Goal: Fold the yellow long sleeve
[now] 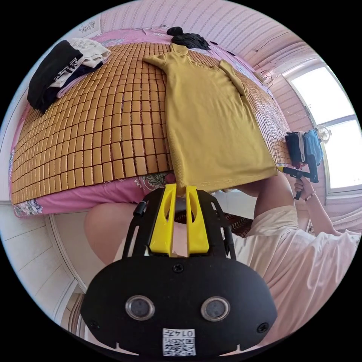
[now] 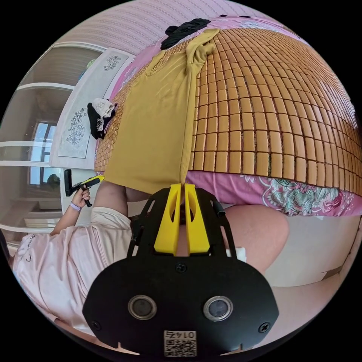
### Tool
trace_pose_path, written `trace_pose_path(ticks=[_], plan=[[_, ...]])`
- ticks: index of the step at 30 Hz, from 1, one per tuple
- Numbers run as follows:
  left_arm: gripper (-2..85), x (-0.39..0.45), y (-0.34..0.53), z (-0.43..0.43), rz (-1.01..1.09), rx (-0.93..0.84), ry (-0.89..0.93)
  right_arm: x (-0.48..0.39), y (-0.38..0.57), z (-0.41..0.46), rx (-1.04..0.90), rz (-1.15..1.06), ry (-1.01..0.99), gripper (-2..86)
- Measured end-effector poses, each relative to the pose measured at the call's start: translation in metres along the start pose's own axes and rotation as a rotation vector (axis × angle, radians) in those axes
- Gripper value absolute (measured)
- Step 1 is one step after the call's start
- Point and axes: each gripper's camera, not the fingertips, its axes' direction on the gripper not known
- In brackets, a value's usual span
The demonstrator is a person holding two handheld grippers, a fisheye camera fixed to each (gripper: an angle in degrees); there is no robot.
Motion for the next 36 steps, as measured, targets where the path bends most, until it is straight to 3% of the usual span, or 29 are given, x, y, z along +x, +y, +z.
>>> trace_pose_path(ticks=[8, 17, 23, 27, 36], plan=[[5.0, -0.027, 0.006, 0.015, 0.082, 0.059, -0.067, -0.002, 0.011, -0.005, 0.021, -0.002, 0.018, 0.4], [4.9, -0.036, -0.005, 0.039, 0.184, 0.153, 0.002, -0.017, 0.018, -0.032, 0.101, -0.107, 0.095, 0.8], [4.3, -0.030, -0.048, 0.072, 0.248, 0.177, 0.067, -0.020, -0.057, -0.077, 0.247, -0.123, 0.259, 10.1], [4.4, -0.007, -0.094, 0.104, 0.331, 0.163, 0.091, -0.027, -0.140, -0.095, 0.324, -0.179, 0.353, 11.1], [5.0, 0.054, -0.206, 0.208, 0.518, 0.117, 0.120, 0.004, -0.314, -0.061, 0.378, -0.050, 0.314, 14.5]])
